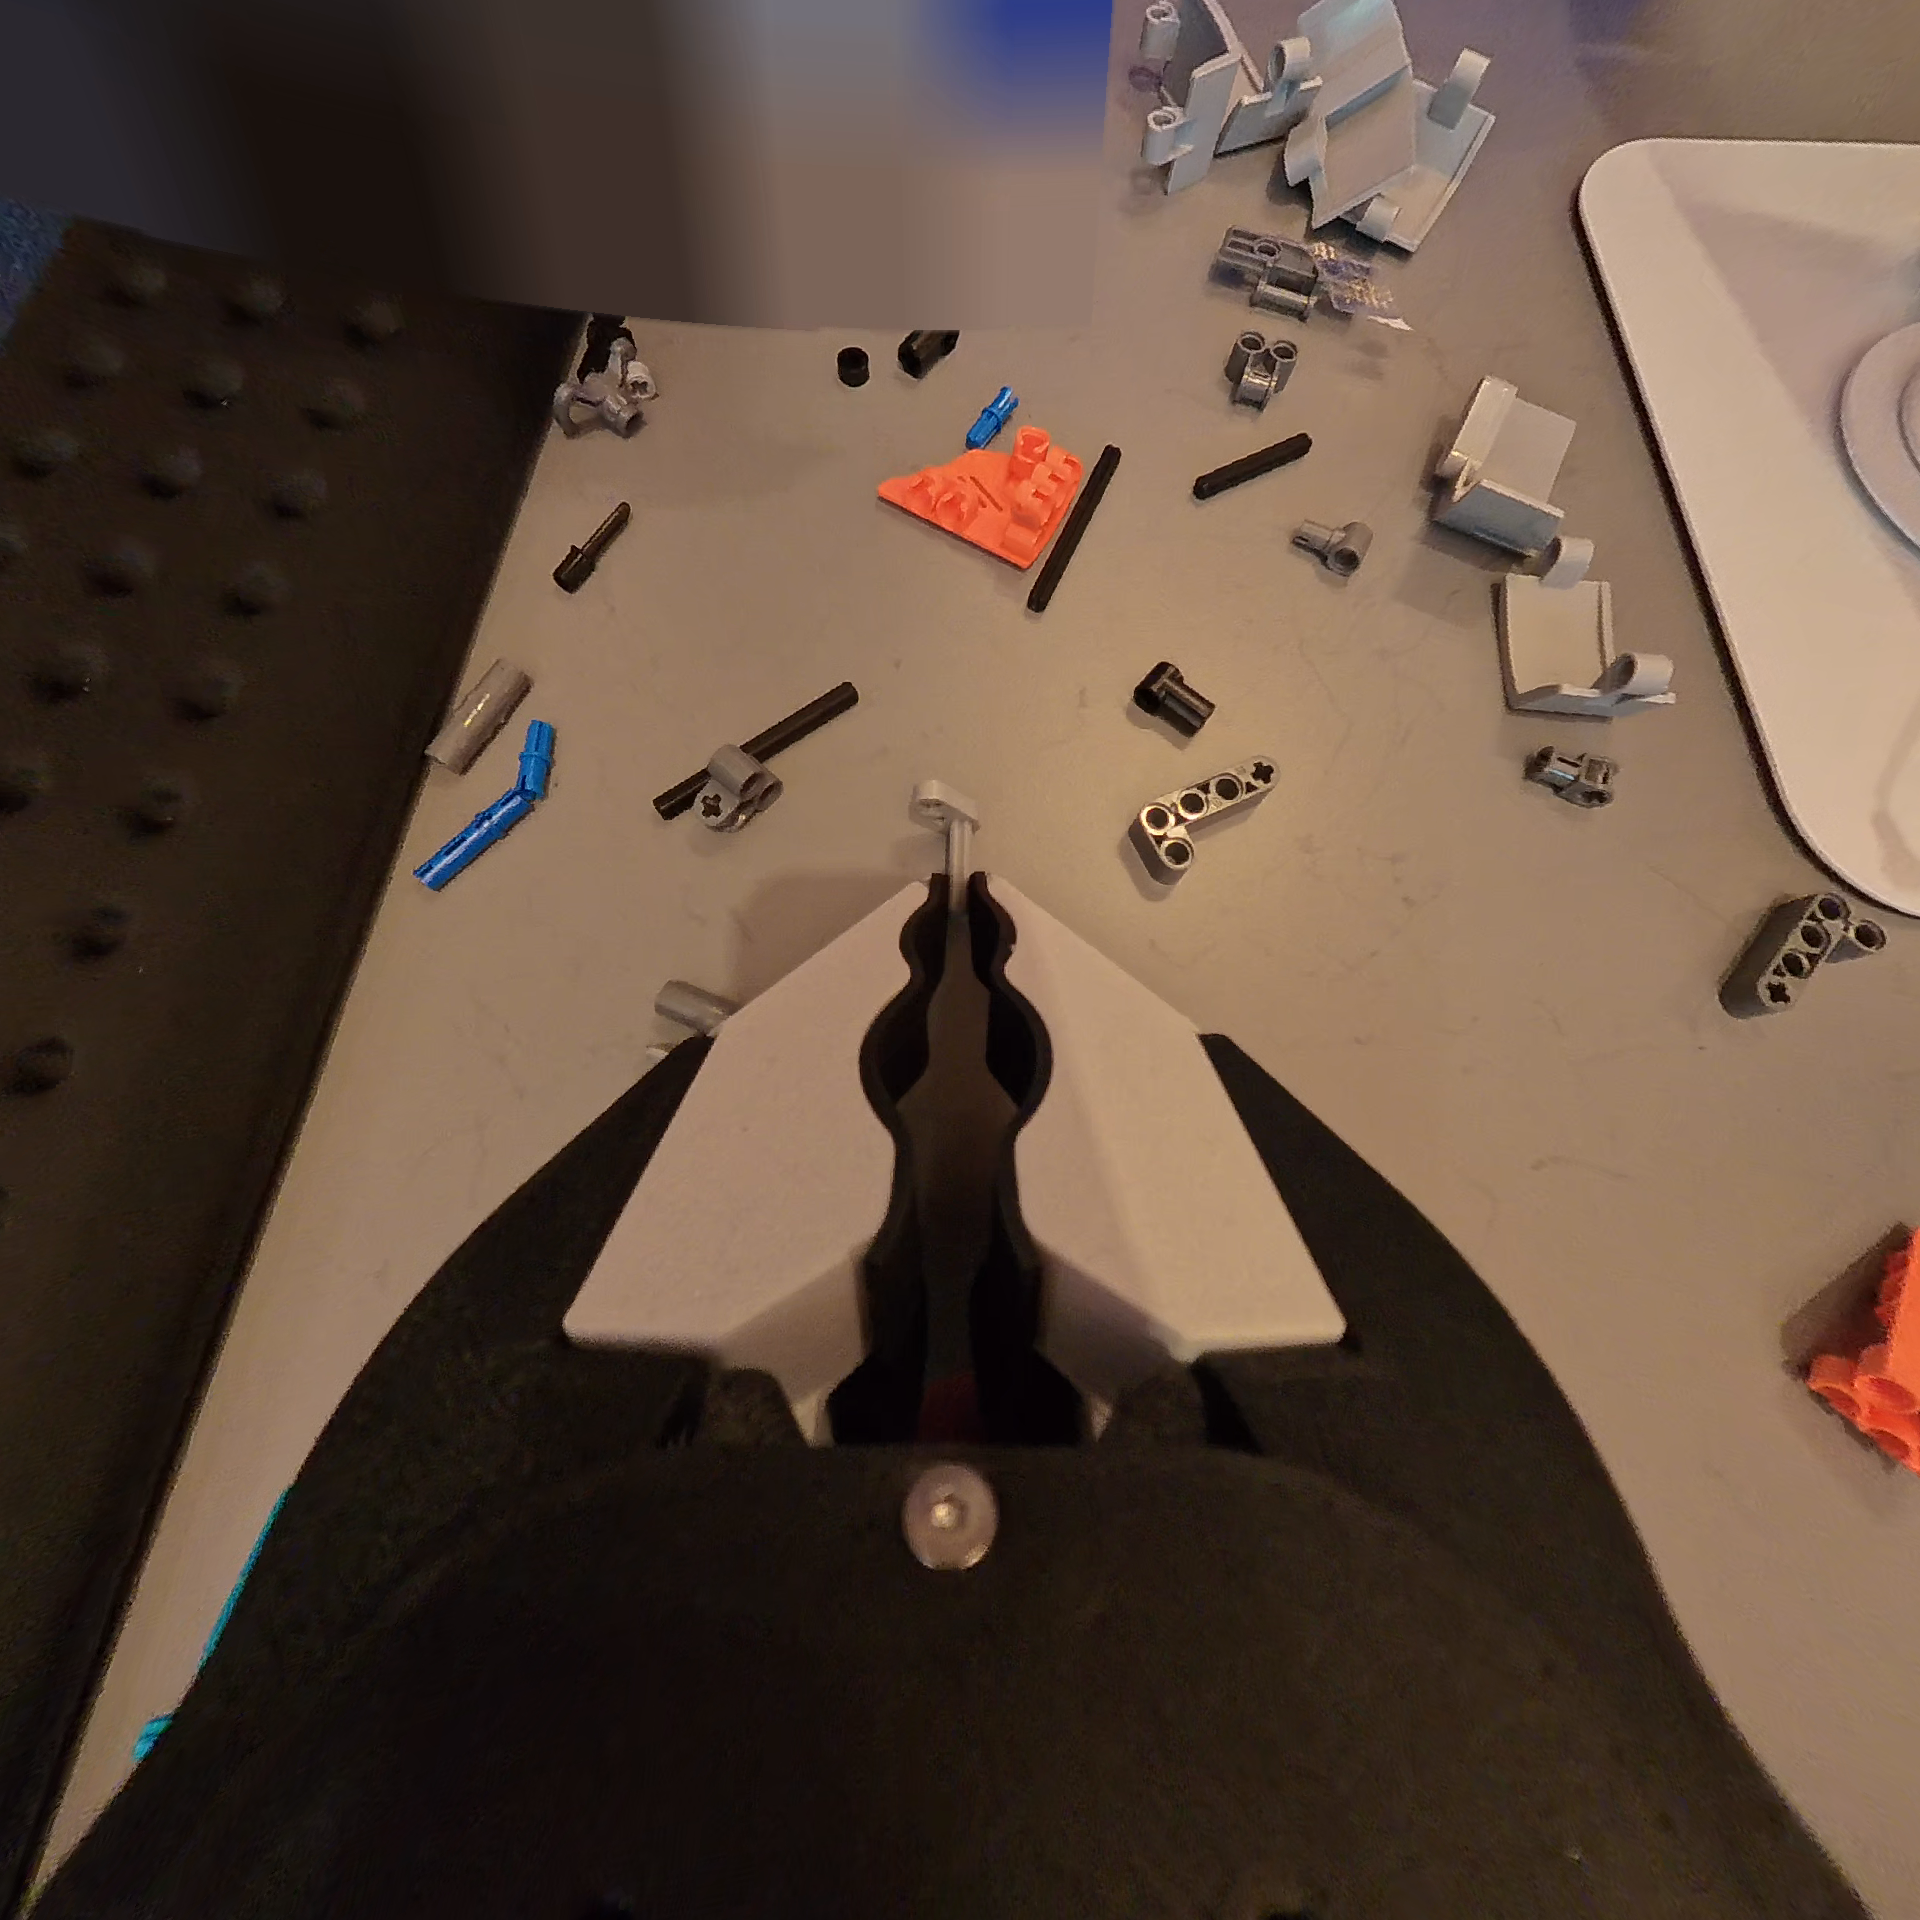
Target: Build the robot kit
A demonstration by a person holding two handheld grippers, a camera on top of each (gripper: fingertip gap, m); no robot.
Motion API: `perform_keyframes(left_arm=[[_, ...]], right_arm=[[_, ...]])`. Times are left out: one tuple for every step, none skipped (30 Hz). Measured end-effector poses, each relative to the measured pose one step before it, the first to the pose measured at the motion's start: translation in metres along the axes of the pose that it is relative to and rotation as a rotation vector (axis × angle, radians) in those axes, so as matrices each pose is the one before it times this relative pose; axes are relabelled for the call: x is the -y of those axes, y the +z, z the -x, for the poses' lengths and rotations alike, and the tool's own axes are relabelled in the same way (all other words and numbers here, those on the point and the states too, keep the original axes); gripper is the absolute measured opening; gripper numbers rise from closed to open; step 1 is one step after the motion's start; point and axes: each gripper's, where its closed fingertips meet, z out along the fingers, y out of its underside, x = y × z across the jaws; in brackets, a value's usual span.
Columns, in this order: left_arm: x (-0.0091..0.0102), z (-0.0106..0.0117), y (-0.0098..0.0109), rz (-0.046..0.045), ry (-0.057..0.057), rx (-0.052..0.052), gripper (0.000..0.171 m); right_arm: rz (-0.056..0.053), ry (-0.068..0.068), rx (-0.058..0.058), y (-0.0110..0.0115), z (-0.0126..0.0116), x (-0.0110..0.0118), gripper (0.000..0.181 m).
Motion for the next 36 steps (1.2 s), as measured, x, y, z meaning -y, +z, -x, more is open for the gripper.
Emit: perform_keyframes(left_arm=[[0.00565, -0.00193, -0.00066, -0.02876, -0.0095, 0.0204, 0.000], [0.00861, -0.00185, -0.00119, -0.04570, -0.0240, 0.0220, 0.000], [0.00713, -0.00638, -0.00039, -0.04050, -0.0282, -0.0029, 0.000], [0.00392, -0.00508, -0.00018, -0.02918, -0.0148, 0.0052, 0.003], [0.00153, 0.00066, -0.00057, -0.02182, -0.0173, 0.0317, 0.006], [-0.00010, 0.00150, -0.00064, -0.01778, -0.0266, 0.0258, 0.010], [-0.00141, 0.00076, -0.00078, -0.01742, -0.0327, 0.0156, 0.013], [-0.00270, 0.00065, -0.00132, -0.01531, -0.0345, 0.0149, 0.014], [-0.00507, 0.00075, -0.00131, -0.00323, -0.0294, 0.0163, 0.014], [-0.00692, 0.00214, -0.00195, 0.00623, -0.0139, 0.0238, 0.016], [-0.00770, 0.00462, -0.00234, 0.00964, -0.0133, 0.0352, 0.017], [-0.00915, 0.00228, -0.00174, 0.01909, -0.0166, 0.0168, 0.019], [-0.00918, -0.00018, -0.00082, 0.02046, -0.0218, 0.0008, 0.021], [-0.00696, -0.00124, -0.00020, 0.00909, -0.0238, -0.0036, 0.021], [-0.00582, -0.00270, 0.00073, 0.00953, -0.0163, -0.0087, 0.022], [-0.00609, -0.00221, 0.00150, 0.02083, -0.0025, -0.0040, 0.024], [-0.00408, 0.00009, 0.00140, 0.01372, 0.0044, 0.0066, 0.024], [-0.00029, 0.00086, 0.00083, -0.00494, -0.0055, 0.0042, 0.022], [0.00068, 0.00025, 0.00078, -0.00220, -0.0103, -0.0028, 0.022], [0.00129, 0.00050, 0.00125, 0.00076, -0.0037, 0.0007, 0.023], [0.00213, 0.00040, 0.00174, -0.00106, 0.0055, 0.0041, 0.025], [0.00175, -0.00165, 0.00256, 0.00711, 0.0074, -0.0049, 0.025], [-0.00020, -0.00316, 0.00378, 0.02220, 0.0046, -0.0107, 0.025], [-0.00032, -0.00088, 0.00459, 0.01926, 0.0081, 0.0045, 0.025], [-0.00037, 0.00110, 0.00416, 0.01278, 0.0079, 0.0105, 0.024], [-0.00183, 0.00064, 0.00334, 0.02162, -0.0045, -0.0016, 0.025], [0.00087, 0.00116, 0.00183, 0.00440, -0.0145, -0.0062, 0.026], [0.00279, 0.00149, 0.00120, -0.00884, -0.0170, -0.0055, 0.026], [0.00146, 0.00052, 0.00191, 0.00105, -0.0057, -0.0072, 0.026], [-0.00064, -0.00088, 0.00256, 0.01267, 0.0040, -0.0090, 0.026], [-0.00007, 0.00029, 0.00220, 0.00665, 0.0010, -0.0005, 0.025], [-0.00035, 0.00057, 0.00162, 0.00560, -0.0006, 0.0017, 0.021], [-0.00130, -0.00144, 0.00134, 0.01046, 0.0022, -0.0106, 0.018], [-0.00047, -0.00118, 0.00077, 0.00515, 0.0030, -0.0091, 0.015], [-0.00020, 0.00000, 0.00042, 0.00264, 0.0000, -0.0006, 0.014], [-0.00014, 0.00004, 0.00041, 0.00217, 0.0016, -0.0006, 0.014]], right_arm=[[0.0017, -0.0013, 0.0006, 0.00028, 0.00020, -0.00014, 0.002], [0.0009, 0.0000, -0.0001, 0.00023, -0.00005, -0.00013, 0.002], [-0.0005, 0.0009, -0.0005, -0.00001, -0.00013, 0.00002, 0.001], [-0.0015, 0.0009, -0.0006, -0.00015, -0.00019, 0.00011, 0.001], [-0.0012, 0.0009, -0.0004, -0.00020, -0.00008, 0.00005, 0.001], [-0.0003, 0.0003, -0.0001, -0.00008, 0.00008, -0.00004, 0.001], [0.0009, -0.0005, 0.0001, 0.00015, 0.00003, -0.00008, 0.001], [0.0014, -0.0009, 0.0005, 0.00009, 0.00015, -0.00015, 0.001], [0.0007, -0.0001, -0.0001, 0.00009, 0.00001, -0.00011, 0.002], [-0.0003, 0.0009, -0.0009, -0.00003, -0.00018, -0.00001, 0.002], [-0.0006, 0.0008, -0.0011, -0.00009, -0.00013, 0.00010, 0.001], [0.0003, -0.0004, -0.0007, -0.00007, 0.00007, -0.00007, 0.002], [0.0012, -0.0018, 0.0000, 0.00006, 0.00021, -0.00015, 0.001], [0.0015, -0.0020, 0.0003, 0.00011, 0.00027, -0.00013, 0.002], [0.0017, -0.0016, 0.0003, 0.00019, 0.00023, -0.00007, 0.002], [0.0015, -0.0011, -0.0002, 0.00015, 0.00005, -0.00024, 0.002], [0.0004, -0.0006, -0.0004, 0.00009, 0.00005, 0.00006, 0.001], [-0.0001, -0.0004, 0.0004, -0.00001, 0.00014, 0.00014, 0.001], [0.0006, -0.0003, 0.0015, 0.00013, 0.00046, 0.00008, 0.001], [0.0018, -0.0009, 0.0003, 0.00011, 0.00025, -0.00015, 0.002], [0.0024, -0.0013, -0.0011, 0.00028, 0.00009, -0.00018, 0.001], [0.0024, -0.0010, -0.0002, 0.00023, 0.00010, -0.00023, 0.002], [0.0018, -0.0010, -0.0002, 0.00018, 0.00020, -0.00009, 0.002], [0.0011, -0.0011, -0.0008, 0.00007, 0.00017, 0.00001, 0.001], [0.0012, -0.0004, -0.0006, 0.00008, 0.00016, 0.00001, 0.002], [0.0014, -0.0008, 0.0000, -0.00004, 0.00039, 0.00003, 0.002], [0.0013, -0.0019, 0.0000, -0.00001, 0.00052, -0.00005, 0.002], [0.0012, -0.0022, -0.0005, 0.00000, 0.00043, -0.00003, 0.001], [0.0009, -0.0017, -0.0004, -0.00005, 0.00016, 0.00005, 0.001], [0.0002, -0.0008, 0.0005, 0.00006, 0.00006, 0.00018, 0.001], [-0.0004, 0.0004, 0.0008, 0.00012, 0.00005, -0.00001, 0.001], [-0.0005, 0.0007, 0.0007, 0.00019, 0.00007, -0.00007, 0.001], [-0.0002, 0.0001, 0.0006, -0.00001, 0.00019, 0.00001, 0.002], [0.0000, 0.0001, 0.0002, 0.00000, 0.00004, 0.00000, 0.002], [-0.0002, 0.0004, -0.0001, -0.00003, -0.00010, -0.00003, 0.001], [-0.0001, 0.0005, 0.0000, 0.00010, -0.00005, -0.00004, 0.001]])
